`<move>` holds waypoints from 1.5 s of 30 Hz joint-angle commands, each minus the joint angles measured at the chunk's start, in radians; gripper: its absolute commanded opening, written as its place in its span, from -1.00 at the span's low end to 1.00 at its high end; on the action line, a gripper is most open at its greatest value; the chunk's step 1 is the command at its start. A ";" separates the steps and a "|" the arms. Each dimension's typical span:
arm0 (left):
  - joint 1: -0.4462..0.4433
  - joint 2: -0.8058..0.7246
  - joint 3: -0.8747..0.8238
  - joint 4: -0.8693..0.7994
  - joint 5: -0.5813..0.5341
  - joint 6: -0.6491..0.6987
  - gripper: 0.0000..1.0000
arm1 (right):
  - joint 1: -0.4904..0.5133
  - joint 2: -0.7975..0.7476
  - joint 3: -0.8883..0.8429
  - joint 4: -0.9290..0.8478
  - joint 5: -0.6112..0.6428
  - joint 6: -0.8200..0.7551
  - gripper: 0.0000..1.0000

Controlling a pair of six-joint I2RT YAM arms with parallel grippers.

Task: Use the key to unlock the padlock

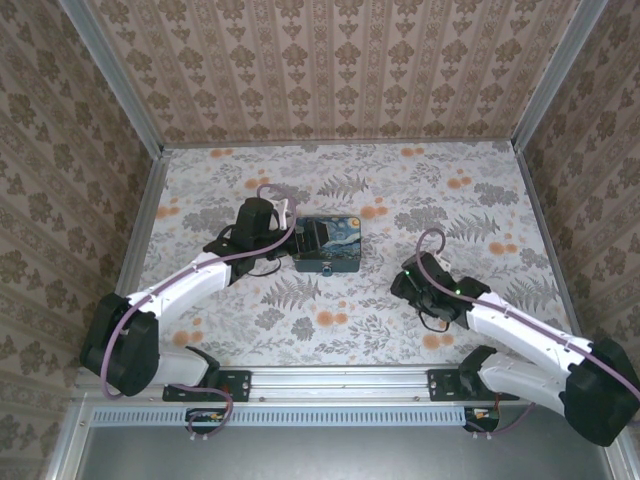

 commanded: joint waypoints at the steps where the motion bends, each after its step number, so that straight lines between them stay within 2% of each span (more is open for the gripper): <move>1: -0.011 0.018 0.002 0.043 0.018 -0.010 1.00 | -0.008 -0.031 -0.021 -0.136 0.039 0.082 0.29; 10: -0.011 0.040 -0.011 0.091 0.044 -0.020 1.00 | -0.047 0.004 -0.070 -0.110 -0.052 0.276 0.13; 19: -0.010 0.034 -0.029 0.109 0.058 -0.024 1.00 | -0.063 0.076 -0.072 -0.058 -0.053 0.352 0.05; 28: -0.011 0.036 -0.050 0.134 0.069 -0.025 1.00 | -0.091 0.124 -0.083 -0.023 -0.062 0.376 -0.01; 45: -0.005 0.052 -0.067 0.156 0.073 -0.013 1.00 | -0.124 0.289 -0.016 0.037 -0.114 0.319 -0.11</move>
